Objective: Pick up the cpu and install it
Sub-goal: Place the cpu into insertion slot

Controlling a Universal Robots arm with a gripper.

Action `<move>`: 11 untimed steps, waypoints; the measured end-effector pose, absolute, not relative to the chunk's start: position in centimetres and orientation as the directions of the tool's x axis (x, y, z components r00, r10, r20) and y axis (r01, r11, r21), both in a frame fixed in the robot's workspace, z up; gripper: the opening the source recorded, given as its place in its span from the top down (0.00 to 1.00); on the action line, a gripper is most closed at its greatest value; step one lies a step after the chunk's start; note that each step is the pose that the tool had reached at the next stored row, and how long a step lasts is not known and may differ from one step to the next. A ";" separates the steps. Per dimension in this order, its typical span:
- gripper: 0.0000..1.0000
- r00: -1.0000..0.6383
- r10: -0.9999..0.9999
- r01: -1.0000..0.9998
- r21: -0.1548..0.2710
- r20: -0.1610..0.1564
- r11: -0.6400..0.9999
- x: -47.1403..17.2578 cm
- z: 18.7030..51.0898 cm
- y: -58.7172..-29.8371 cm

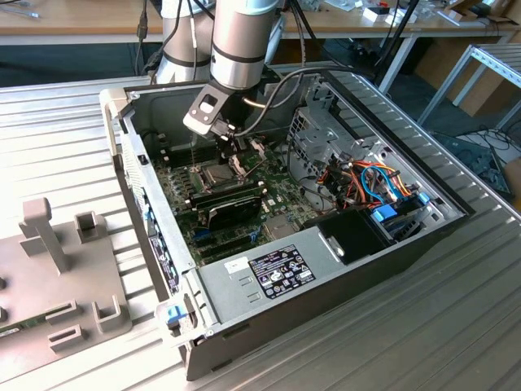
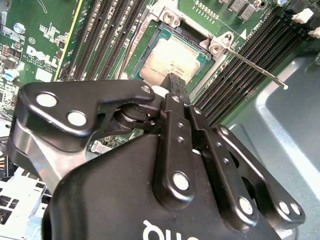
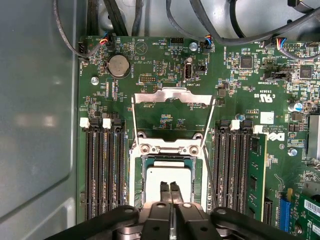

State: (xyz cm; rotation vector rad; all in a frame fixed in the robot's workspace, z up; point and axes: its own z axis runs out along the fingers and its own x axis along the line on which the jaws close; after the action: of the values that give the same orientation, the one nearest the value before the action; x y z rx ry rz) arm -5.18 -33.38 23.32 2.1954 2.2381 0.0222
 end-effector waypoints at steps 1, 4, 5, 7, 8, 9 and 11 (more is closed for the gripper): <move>0.89 -0.019 1.000 1.000 0.015 0.005 0.019 -5.2 23.3 -33.4; 0.89 -0.019 1.000 1.000 0.015 0.005 0.019 -5.2 23.3 -33.4; 0.89 -0.019 1.000 1.000 0.013 0.005 0.019 -5.2 23.3 -33.4; 0.89 -0.019 1.000 1.000 0.009 0.005 0.019 -5.2 23.3 -33.4; 0.89 -0.019 1.000 1.000 0.009 0.005 0.019 -5.2 23.3 -33.4; 0.89 -0.019 1.000 1.000 0.009 0.005 0.019 -5.2 23.3 -33.4; 0.89 -0.019 1.000 1.000 0.007 0.004 0.019 -5.2 21.7 -33.4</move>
State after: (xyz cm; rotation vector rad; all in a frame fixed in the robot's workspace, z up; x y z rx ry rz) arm -5.23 -33.38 21.66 2.1985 2.2412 0.0116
